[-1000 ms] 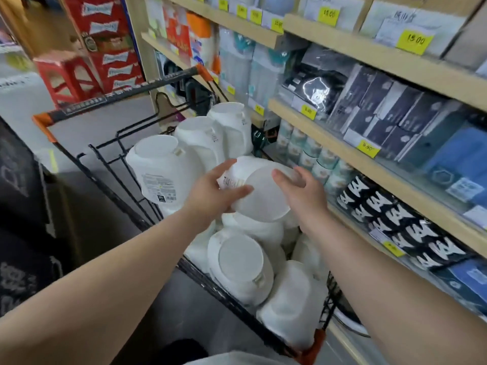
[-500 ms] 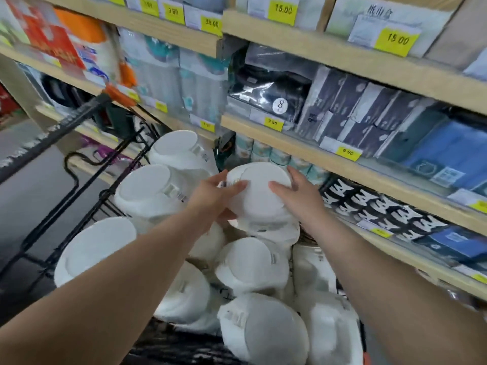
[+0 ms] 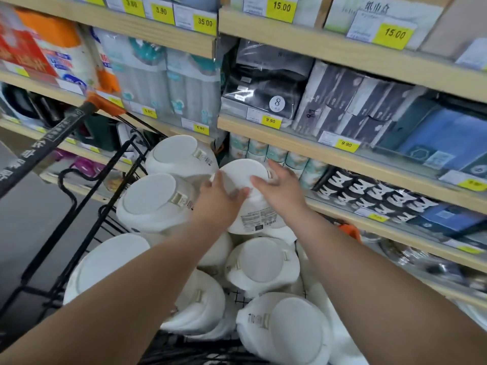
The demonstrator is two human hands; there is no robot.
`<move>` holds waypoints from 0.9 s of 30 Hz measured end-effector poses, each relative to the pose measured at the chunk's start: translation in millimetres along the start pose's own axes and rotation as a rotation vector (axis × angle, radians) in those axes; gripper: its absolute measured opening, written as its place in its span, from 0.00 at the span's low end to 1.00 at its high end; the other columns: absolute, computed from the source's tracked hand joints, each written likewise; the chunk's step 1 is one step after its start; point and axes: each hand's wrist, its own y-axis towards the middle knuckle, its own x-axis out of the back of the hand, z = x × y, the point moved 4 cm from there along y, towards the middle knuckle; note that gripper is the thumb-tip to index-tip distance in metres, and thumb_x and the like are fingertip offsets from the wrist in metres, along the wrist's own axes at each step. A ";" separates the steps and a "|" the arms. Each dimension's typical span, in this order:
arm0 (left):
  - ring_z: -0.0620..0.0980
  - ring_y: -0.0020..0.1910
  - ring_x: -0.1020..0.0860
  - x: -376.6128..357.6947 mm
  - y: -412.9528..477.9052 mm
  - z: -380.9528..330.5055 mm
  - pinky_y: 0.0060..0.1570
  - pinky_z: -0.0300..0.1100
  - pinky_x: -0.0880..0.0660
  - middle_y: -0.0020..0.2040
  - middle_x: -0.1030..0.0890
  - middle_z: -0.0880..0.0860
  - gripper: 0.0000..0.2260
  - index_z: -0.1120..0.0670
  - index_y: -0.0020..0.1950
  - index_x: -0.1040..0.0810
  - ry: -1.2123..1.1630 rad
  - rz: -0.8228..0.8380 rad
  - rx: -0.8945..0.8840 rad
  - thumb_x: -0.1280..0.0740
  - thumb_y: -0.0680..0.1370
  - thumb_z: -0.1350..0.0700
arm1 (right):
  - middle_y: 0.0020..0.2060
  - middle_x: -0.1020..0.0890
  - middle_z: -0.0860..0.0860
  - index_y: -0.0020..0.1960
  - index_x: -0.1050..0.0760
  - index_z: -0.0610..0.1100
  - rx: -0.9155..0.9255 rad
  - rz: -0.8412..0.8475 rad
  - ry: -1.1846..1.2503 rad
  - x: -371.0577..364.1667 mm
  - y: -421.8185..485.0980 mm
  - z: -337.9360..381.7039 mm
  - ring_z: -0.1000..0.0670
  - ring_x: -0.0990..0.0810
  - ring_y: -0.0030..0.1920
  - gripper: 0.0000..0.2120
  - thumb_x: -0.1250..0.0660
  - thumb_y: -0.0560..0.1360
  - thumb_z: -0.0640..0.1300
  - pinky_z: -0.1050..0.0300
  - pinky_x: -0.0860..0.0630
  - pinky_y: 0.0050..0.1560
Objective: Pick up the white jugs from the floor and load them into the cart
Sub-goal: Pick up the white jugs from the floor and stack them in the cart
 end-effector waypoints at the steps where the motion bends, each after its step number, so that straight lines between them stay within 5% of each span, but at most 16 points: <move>1: 0.61 0.69 0.31 3.8 -1.4 0.3 0.62 0.50 0.32 0.72 0.33 0.61 0.35 0.54 0.78 0.45 0.035 0.002 0.001 0.38 0.78 0.38 | 0.74 0.34 0.49 0.73 0.33 0.55 0.007 -0.013 0.023 6.1 -4.4 -0.3 0.47 0.31 0.71 0.31 0.30 0.73 0.58 0.59 0.34 0.65; 4: 0.60 0.58 0.23 18.7 -14.0 0.1 0.55 0.47 0.28 0.61 0.22 0.59 0.29 0.54 0.74 0.35 0.130 -0.024 -0.019 0.37 0.77 0.41 | 0.71 0.29 0.51 0.72 0.30 0.52 -0.008 -0.029 0.106 31.3 -23.9 -9.6 0.50 0.30 0.69 0.28 0.30 0.74 0.55 0.58 0.33 0.64; 9: 0.55 0.64 0.26 19.6 -54.4 -38.5 0.61 0.44 0.31 0.68 0.25 0.55 0.24 0.50 0.71 0.29 0.193 -0.081 -0.208 0.33 0.77 0.44 | 0.67 0.25 0.51 0.68 0.26 0.48 0.028 -0.103 0.111 85.2 -66.2 -31.6 0.50 0.28 0.68 0.23 0.30 0.75 0.53 0.60 0.33 0.62; 12: 0.47 0.53 0.22 -13.3 -85.5 -78.5 0.50 0.32 0.28 0.65 0.24 0.50 0.21 0.47 0.68 0.25 0.087 -0.006 -0.392 0.31 0.76 0.45 | 0.65 0.23 0.51 0.66 0.25 0.49 0.057 -0.164 0.073 128.1 -99.7 -51.0 0.51 0.26 0.66 0.20 0.30 0.75 0.53 0.60 0.32 0.62; 17: 0.48 0.55 0.20 -92.2 -152.7 -146.5 0.58 0.41 0.26 0.61 0.20 0.48 0.19 0.49 0.65 0.23 0.025 0.099 -0.627 0.28 0.75 0.49 | 0.64 0.22 0.52 0.67 0.25 0.48 0.083 -0.268 -0.019 223.7 -169.8 -108.5 0.52 0.26 0.66 0.21 0.31 0.76 0.52 0.65 0.35 0.59; 22: 0.47 0.53 0.21 -193.7 -221.1 -229.2 0.57 0.47 0.24 0.56 0.20 0.46 0.21 0.45 0.64 0.23 -0.070 0.308 -0.733 0.27 0.72 0.46 | 0.65 0.23 0.51 0.69 0.27 0.48 0.018 -0.382 -0.028 331.3 -236.7 -188.5 0.52 0.26 0.66 0.24 0.30 0.75 0.53 0.57 0.30 0.65; 27: 0.45 0.51 0.21 -303.3 -292.9 -319.8 0.56 0.45 0.24 0.56 0.21 0.44 0.18 0.44 0.63 0.23 -0.113 0.496 -0.848 0.27 0.74 0.47 | 0.57 0.20 0.52 0.66 0.25 0.48 -0.122 -0.579 0.021 440.2 -305.5 -270.8 0.55 0.23 0.60 0.21 0.29 0.75 0.51 0.66 0.28 0.51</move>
